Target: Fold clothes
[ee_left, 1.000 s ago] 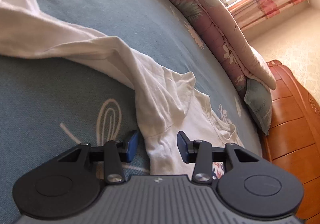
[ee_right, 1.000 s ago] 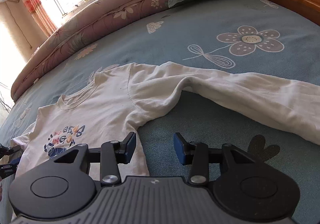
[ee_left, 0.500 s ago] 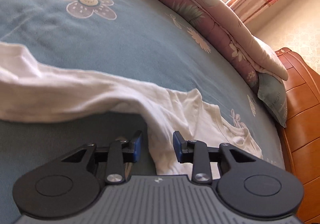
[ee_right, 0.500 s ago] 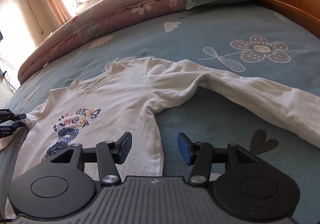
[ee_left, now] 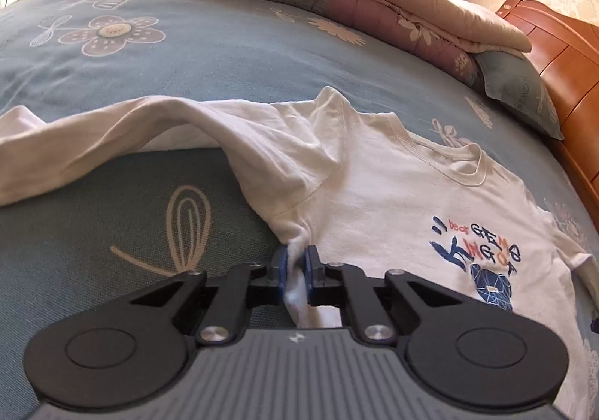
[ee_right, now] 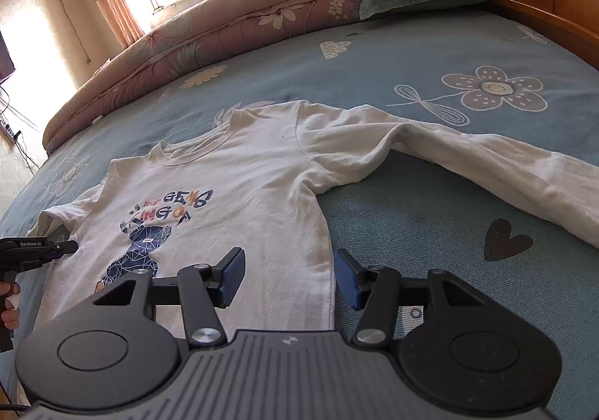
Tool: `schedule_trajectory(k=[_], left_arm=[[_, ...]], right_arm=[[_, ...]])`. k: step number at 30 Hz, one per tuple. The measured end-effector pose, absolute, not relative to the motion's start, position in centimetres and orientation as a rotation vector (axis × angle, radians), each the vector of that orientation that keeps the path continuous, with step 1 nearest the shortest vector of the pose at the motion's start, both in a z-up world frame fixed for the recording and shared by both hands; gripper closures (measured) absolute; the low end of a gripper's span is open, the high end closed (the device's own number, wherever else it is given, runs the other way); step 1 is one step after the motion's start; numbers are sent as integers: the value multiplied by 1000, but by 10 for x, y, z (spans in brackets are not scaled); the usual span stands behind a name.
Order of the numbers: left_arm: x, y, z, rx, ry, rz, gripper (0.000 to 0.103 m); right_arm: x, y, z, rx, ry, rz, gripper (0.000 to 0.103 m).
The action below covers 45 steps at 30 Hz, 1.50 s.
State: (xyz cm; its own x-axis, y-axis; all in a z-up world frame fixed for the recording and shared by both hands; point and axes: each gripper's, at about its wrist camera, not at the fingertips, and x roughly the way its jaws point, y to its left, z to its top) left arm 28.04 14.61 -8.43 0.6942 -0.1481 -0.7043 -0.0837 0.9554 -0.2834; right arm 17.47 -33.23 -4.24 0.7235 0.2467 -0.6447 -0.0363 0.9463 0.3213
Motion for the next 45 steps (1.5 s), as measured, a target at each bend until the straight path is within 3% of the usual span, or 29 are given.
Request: schedule_trajectory(k=[5, 9, 11, 16, 18, 23, 24, 26, 32, 34, 35, 39, 41, 45], left_arm=[[282, 158, -68, -267, 820, -44, 94], [272, 167, -54, -273, 828, -86, 92], [255, 161, -51, -287, 836, -155, 83], [220, 141, -65, -387, 896, -334, 74], [213, 132, -76, -424, 936, -379, 60], [196, 114, -80, -432, 995, -462, 46], [194, 109, -78, -406, 1011, -489, 46], [194, 109, -69, -359, 987, -474, 46], [215, 151, -80, -614, 912, -372, 46], [224, 159, -90, -595, 909, -312, 59], [230, 166, -89, -617, 899, -290, 61], [246, 174, -76, -616, 862, -231, 60], [244, 163, -65, -564, 845, -274, 50], [232, 133, -67, -404, 899, -384, 46]], right_arm=[[168, -333, -36, 245, 743, 157, 44], [162, -322, -29, 155, 736, 218, 34], [160, -311, -28, 111, 748, 271, 33], [156, -274, -40, 18, 795, 425, 29], [153, -265, -49, 22, 833, 460, 27], [137, -265, -62, 22, 874, 495, 20], [133, -267, -63, 21, 876, 497, 15], [126, -271, -65, 21, 881, 497, 15], [128, -271, -65, 34, 881, 468, 14], [128, -269, -66, 23, 879, 464, 14], [128, -269, -66, 20, 879, 463, 14], [129, -270, -66, 30, 879, 464, 14], [128, -270, -67, 30, 876, 463, 13], [128, -267, -68, 18, 870, 467, 9]])
